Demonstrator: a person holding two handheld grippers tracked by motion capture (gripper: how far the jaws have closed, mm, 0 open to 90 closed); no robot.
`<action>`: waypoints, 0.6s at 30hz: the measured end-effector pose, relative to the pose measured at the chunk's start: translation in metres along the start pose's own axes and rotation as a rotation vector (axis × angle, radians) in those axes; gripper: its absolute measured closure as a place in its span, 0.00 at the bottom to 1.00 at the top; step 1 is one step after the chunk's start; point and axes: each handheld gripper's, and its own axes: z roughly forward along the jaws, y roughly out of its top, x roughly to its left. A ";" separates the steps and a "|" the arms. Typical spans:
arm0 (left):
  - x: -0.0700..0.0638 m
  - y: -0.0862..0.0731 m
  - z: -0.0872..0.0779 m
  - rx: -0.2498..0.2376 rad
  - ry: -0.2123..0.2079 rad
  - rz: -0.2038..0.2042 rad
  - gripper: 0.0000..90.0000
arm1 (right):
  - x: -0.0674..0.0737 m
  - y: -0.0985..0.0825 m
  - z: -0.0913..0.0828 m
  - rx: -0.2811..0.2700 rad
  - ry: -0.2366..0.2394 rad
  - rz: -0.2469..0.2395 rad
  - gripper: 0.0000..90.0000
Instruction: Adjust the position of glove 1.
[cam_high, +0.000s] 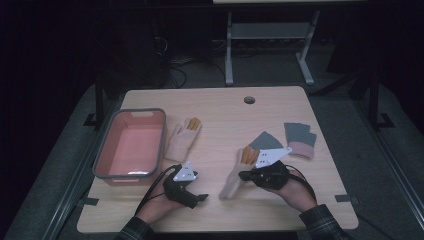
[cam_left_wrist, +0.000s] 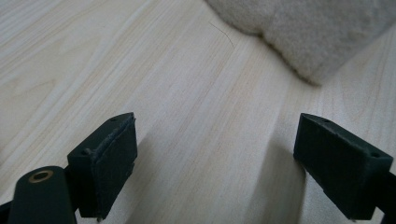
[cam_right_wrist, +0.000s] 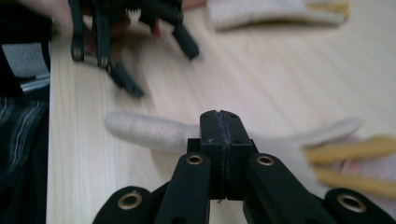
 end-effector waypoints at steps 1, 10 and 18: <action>0.000 0.000 0.000 -0.001 0.000 0.000 0.14 | 0.000 -0.007 0.001 0.020 0.006 0.013 0.99; 0.000 0.000 0.000 -0.001 0.001 0.005 0.14 | 0.006 -0.027 0.003 0.070 0.030 0.056 0.96; 0.000 0.000 0.000 0.000 0.001 0.004 0.14 | -0.001 -0.031 -0.012 0.050 -0.005 0.099 0.85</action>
